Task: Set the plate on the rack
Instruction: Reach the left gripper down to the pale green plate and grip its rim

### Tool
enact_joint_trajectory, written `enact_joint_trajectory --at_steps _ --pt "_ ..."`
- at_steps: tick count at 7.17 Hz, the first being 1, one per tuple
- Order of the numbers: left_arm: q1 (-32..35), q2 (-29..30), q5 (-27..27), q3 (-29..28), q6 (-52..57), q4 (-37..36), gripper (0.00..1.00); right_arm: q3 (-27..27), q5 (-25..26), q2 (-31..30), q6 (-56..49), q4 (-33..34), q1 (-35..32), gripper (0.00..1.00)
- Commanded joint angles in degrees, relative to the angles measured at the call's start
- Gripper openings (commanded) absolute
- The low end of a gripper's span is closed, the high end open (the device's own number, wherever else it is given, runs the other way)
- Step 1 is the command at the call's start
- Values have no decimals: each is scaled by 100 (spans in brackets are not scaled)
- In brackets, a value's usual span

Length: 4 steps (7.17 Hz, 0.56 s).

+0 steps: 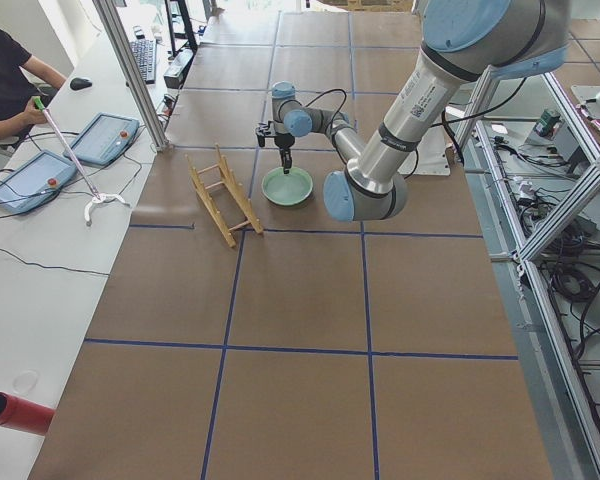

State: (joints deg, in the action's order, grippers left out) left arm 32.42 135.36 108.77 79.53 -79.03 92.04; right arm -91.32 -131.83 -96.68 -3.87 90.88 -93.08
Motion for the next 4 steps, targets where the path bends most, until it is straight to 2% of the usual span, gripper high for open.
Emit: enact_joint_trajectory --at_steps 1,2,3,4 --pt "71 8 4 1 -41 15 0 0 0 0 0 0 0 100" --pt "98 43 12 62 -85 -19 0 0 0 0 0 0 0 100" --pt "246 43 12 393 -216 -54 0 0 0 0 0 0 0 100" --pt "448 26 108 1127 -409 -342 0 0 0 0 0 0 0 100"
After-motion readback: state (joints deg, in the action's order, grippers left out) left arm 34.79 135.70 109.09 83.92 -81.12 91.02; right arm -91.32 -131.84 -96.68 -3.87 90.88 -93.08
